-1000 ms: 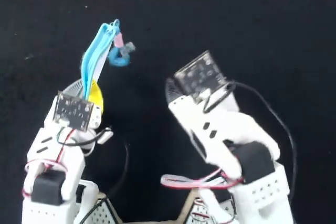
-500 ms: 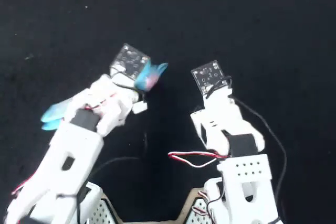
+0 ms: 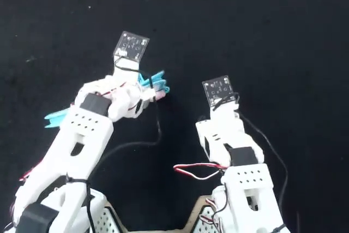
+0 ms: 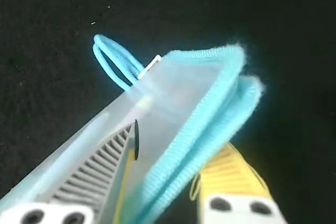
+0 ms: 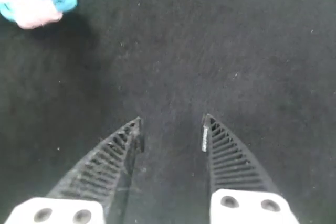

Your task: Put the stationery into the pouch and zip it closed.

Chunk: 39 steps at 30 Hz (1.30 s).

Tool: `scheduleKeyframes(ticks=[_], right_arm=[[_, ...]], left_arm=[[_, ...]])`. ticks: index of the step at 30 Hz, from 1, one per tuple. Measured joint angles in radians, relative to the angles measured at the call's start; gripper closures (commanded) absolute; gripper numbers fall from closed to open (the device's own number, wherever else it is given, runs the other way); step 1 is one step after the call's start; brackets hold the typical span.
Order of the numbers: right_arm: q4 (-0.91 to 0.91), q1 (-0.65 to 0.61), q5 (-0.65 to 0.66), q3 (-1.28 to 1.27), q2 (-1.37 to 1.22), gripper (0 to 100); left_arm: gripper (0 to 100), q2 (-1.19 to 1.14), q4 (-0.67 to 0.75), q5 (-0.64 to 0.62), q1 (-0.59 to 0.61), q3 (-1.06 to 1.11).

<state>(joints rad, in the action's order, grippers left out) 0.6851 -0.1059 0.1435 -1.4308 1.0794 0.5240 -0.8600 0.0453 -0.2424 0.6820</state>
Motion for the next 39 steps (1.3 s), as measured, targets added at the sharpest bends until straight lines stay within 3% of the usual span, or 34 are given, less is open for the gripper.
scheduleKeyframes(ticks=[4, 12, 17, 21, 24, 33, 39], right_arm=[[-0.003, 0.0, 0.0, 0.0, 0.0, 81.8], [-0.003, 0.0, 0.0, -0.009, 0.0, 81.8], [-0.003, 0.0, 0.0, -0.017, 0.0, 81.8], [-0.003, 0.0, 0.0, -0.017, 0.0, 86.8], [-0.003, 0.0, 0.0, -0.017, 0.0, 99.4], [-0.003, 0.0, 0.0, -0.017, 0.0, 98.4], [-0.003, 0.0, 0.0, -0.017, 0.0, 98.4]], left_arm=[[78, -0.008, -0.13, 0.0, -0.029, -0.146], [78, -0.008, -0.1, 0.0, -0.014, -0.281], [78, -0.008, -0.178, 0.0, -0.009, -0.292], [87, 0.021, -0.233, 0.0, 0.103, -0.284], [98, 0.055, -0.239, 0.0, 0.238, -0.21], [97, 0.261, -0.219, 0.048, 0.543, 0.186], [97, 0.491, -0.204, 0.147, 0.612, 0.428]])
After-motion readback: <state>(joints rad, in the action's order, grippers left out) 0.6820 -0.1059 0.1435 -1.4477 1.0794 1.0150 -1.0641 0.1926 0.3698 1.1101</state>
